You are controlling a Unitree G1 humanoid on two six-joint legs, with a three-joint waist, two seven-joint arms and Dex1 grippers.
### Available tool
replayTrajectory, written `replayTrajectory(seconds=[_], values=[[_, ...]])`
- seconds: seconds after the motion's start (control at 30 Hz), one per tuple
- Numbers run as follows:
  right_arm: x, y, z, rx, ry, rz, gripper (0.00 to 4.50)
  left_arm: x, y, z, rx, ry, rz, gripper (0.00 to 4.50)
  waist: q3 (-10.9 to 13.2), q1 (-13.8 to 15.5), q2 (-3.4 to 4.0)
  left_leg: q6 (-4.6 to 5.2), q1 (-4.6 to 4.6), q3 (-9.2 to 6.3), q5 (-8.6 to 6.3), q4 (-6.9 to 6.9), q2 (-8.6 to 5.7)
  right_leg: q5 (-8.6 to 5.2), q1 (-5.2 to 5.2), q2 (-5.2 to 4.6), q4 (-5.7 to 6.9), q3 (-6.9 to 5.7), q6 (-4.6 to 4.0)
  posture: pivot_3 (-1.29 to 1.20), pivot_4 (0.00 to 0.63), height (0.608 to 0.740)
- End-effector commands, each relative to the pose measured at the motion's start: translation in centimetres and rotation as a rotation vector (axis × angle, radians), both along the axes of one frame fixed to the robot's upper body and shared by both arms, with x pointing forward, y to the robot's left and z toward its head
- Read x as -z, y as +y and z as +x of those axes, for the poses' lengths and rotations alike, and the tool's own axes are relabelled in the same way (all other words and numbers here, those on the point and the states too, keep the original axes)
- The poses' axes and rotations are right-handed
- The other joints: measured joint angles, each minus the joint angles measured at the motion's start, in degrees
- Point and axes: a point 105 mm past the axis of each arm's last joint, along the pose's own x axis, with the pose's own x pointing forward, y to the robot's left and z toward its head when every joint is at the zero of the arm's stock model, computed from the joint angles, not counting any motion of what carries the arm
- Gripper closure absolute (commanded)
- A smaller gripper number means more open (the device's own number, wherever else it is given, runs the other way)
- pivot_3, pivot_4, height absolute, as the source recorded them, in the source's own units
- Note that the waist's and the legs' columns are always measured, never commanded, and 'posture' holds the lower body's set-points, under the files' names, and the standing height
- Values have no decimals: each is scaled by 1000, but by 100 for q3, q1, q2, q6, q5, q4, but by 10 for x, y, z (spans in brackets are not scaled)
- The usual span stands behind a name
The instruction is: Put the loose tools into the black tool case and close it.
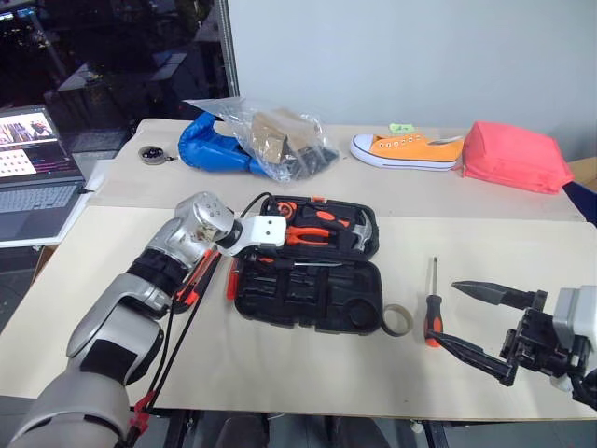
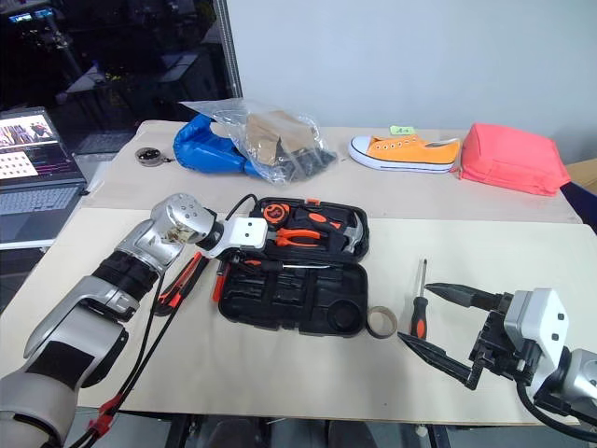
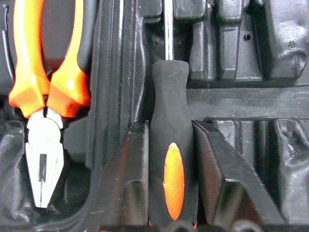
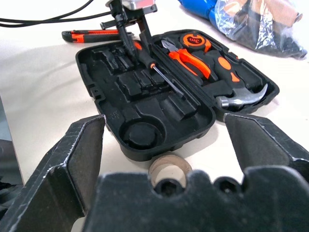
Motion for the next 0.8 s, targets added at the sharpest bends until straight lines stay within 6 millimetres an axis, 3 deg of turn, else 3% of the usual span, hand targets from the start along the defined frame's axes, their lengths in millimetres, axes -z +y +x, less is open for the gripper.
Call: replayTrajectory(seconds=[0.03,0.13,0.23,0.47,0.67,0.8], values=[[-6,3,1,-23,-27,-4,0,-41,-2,-6,9,-73,-171,1130,1,-1,-1,1,-2,-2,1,0,2,1,-2,1,0,-3,0,0,150,740],[-5,4,2,-25,-28,-1,0,-53,5,-14,-90,-46,-313,1130,-3,-32,6,1,-8,-8,1,0,4,1,-4,1,-2,-10,-2,0,150,740],[-5,5,3,-23,-32,3,0,-48,3,-19,-233,-21,-483,1886,-9,-32,16,3,-11,-15,-1,0,5,3,-4,0,-2,-14,-6,0,150,740],[-4,6,4,-13,-37,8,0,-11,-10,-19,-519,-51,-681,4465,-14,34,23,0,-15,-44,2,22,-1,13,5,-10,5,-33,-12,0,150,740],[-4,7,6,-8,-37,9,0,36,-24,-20,-599,-32,-600,4465,-16,13,26,2,-9,-49,8,22,-7,16,10,-6,4,-31,-3,0,150,740],[-4,7,5,-5,-33,11,0,82,-17,-30,-606,8,-422,4465,-37,-4,29,2,-1,-48,8,20,-6,17,18,-3,3,-26,-4,0,150,740]])
